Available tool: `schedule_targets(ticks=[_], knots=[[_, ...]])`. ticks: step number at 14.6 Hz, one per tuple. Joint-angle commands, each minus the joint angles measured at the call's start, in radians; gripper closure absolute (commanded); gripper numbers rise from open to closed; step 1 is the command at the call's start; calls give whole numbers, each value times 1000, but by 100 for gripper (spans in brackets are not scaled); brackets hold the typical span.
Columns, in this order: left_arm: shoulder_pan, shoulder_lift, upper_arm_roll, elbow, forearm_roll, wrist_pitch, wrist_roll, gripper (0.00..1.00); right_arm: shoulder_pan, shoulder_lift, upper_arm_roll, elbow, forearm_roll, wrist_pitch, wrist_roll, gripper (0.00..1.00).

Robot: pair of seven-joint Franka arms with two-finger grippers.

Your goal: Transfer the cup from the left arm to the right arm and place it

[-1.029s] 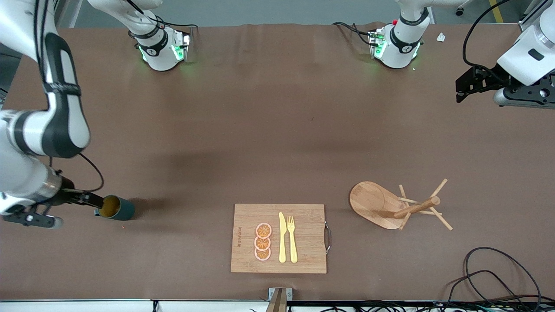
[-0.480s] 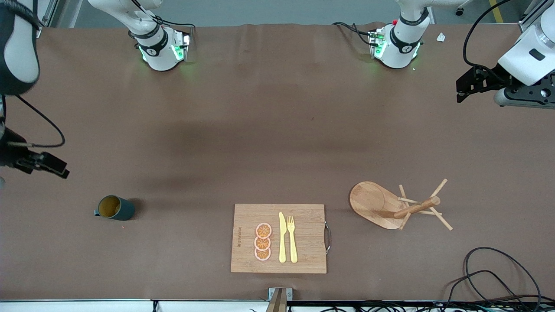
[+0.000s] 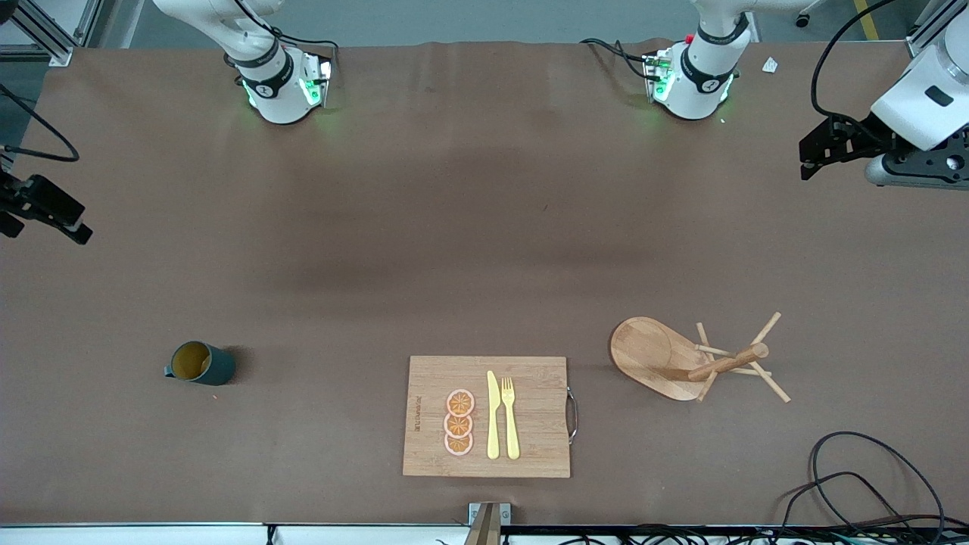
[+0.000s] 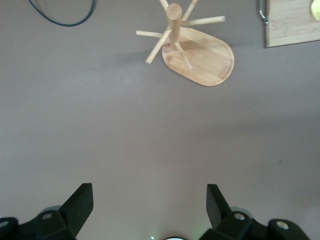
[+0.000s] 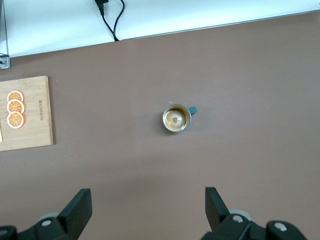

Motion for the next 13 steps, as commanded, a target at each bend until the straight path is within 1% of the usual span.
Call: schedule_targets(ticks=[1,3,7,9,13], knots=[[-3,15,-8,39,32,-7,12,0,-3,-73,0,-110,5,20,11,0],[-3,35,-10,66,28,-9,10,0,-1,-68,0,-104,-3,-9,0,0],[0,36,-10,68,20,-12,15,0,5,-64,1,-87,-10,-66,-3,0],[1,36,-10,68,11,-19,15,0,0,-64,1,-87,-10,-71,-8,0],[6,36,-4,68,-47,-59,12,0,5,-62,1,-85,-16,-69,-5,0]])
